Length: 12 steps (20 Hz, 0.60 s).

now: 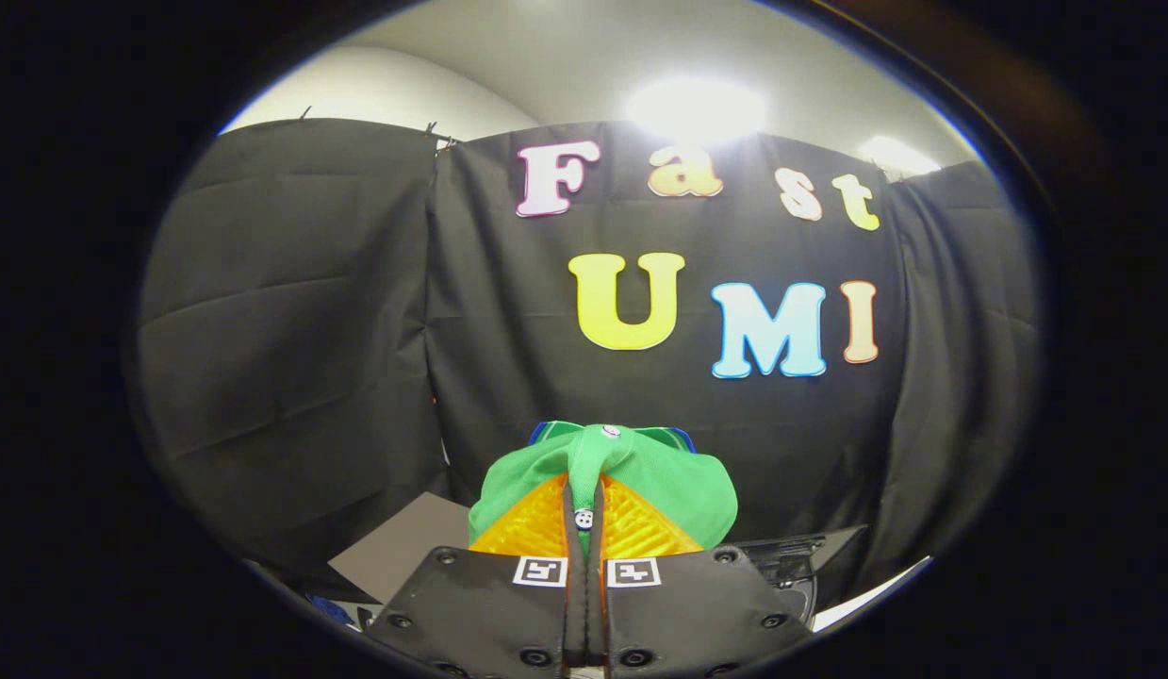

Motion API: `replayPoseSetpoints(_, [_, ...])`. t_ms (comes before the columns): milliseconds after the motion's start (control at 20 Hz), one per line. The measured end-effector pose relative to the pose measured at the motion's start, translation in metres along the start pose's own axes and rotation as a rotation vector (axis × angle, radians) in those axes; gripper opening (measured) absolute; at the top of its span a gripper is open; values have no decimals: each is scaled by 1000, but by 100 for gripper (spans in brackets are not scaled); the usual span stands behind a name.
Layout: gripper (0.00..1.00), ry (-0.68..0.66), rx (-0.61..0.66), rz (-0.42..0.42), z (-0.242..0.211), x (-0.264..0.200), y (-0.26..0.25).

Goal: Put the clothes into the washing machine and then close the washing machine lid.

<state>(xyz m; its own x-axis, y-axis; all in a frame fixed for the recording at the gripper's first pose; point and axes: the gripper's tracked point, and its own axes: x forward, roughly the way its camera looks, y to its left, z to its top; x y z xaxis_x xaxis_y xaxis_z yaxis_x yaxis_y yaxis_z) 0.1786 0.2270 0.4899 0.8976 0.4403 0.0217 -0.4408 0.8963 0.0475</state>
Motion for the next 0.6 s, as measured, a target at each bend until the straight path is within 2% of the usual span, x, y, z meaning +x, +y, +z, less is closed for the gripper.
replayPoseSetpoints(600, [2, 60, 66, -165, -54, -46, -153])
